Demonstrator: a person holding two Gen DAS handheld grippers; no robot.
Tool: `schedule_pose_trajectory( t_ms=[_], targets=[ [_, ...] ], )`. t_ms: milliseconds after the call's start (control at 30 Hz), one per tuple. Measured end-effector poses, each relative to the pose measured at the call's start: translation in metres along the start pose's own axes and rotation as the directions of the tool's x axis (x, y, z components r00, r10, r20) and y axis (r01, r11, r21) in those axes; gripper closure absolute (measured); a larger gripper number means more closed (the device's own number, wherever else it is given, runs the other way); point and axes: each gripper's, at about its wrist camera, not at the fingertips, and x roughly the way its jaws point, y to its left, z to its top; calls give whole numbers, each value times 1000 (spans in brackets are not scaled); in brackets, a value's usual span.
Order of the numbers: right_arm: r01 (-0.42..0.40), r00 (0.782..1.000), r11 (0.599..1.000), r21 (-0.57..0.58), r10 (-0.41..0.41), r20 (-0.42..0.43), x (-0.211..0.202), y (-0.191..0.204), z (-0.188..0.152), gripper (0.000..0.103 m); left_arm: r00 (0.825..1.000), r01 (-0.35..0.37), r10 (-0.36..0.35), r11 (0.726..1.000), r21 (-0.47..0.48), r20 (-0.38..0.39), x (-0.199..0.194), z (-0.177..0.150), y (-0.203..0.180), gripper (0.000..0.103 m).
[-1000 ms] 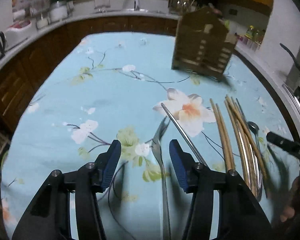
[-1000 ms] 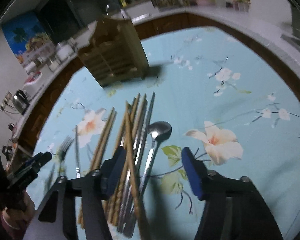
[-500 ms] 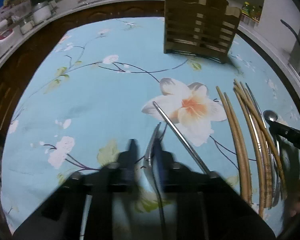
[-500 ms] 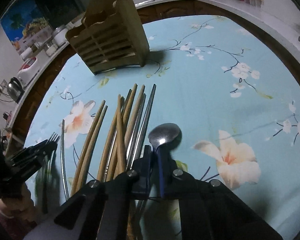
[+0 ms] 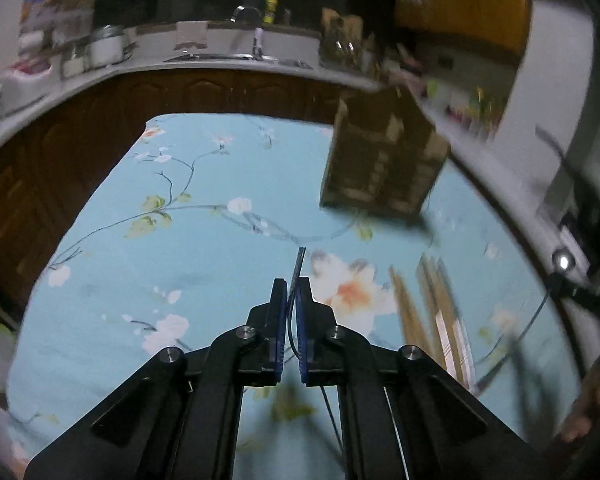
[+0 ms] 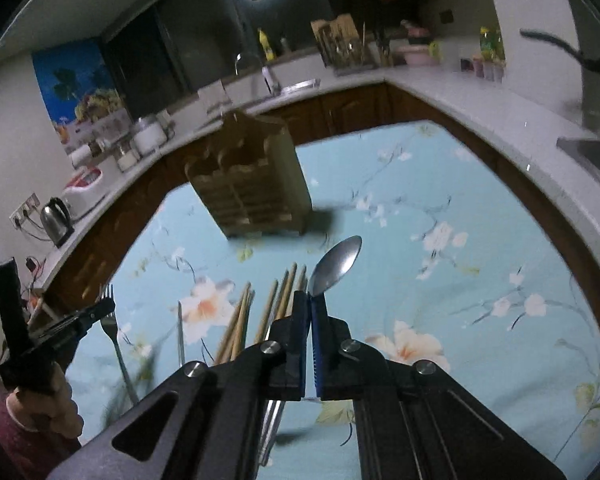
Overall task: Organize utensils
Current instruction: 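Lift the spoon with the right tool while the left tool carries the fork over the wooden holder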
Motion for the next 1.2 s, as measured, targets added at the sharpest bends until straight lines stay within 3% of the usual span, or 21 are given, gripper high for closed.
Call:
schedule_pose_trajectory(
  t_ms=[200,467,600,700,800,1033,1200],
  targets=[
    [-11,996,999,-48,15,91,-5,21,32,101,983,14,-16,1000,13,181,-16,34,-12,99],
    [-12,979,995,-97,31,201,6,42,94,101,905,40,-24,999,-30,424,-24,121,-20,99],
    [-6,964,995,-103,33,262,16,49,135,101,880,73,-45,996,-42,472,-5,173,-28,99],
    [18,952,993,-114,18,306,33,55,166,101,890,36,-26,999,-13,456,26,205,-42,99],
    [64,947,987,-147,-14,320,58,62,179,101,914,13,-16,1000,8,405,63,215,-50,99],
    [83,971,974,-213,-31,236,133,68,167,101,946,1,-19,999,54,324,119,196,-64,99],
    [68,984,971,-227,-29,174,161,66,147,101,967,18,-26,999,34,253,147,178,-63,99]
  ],
)
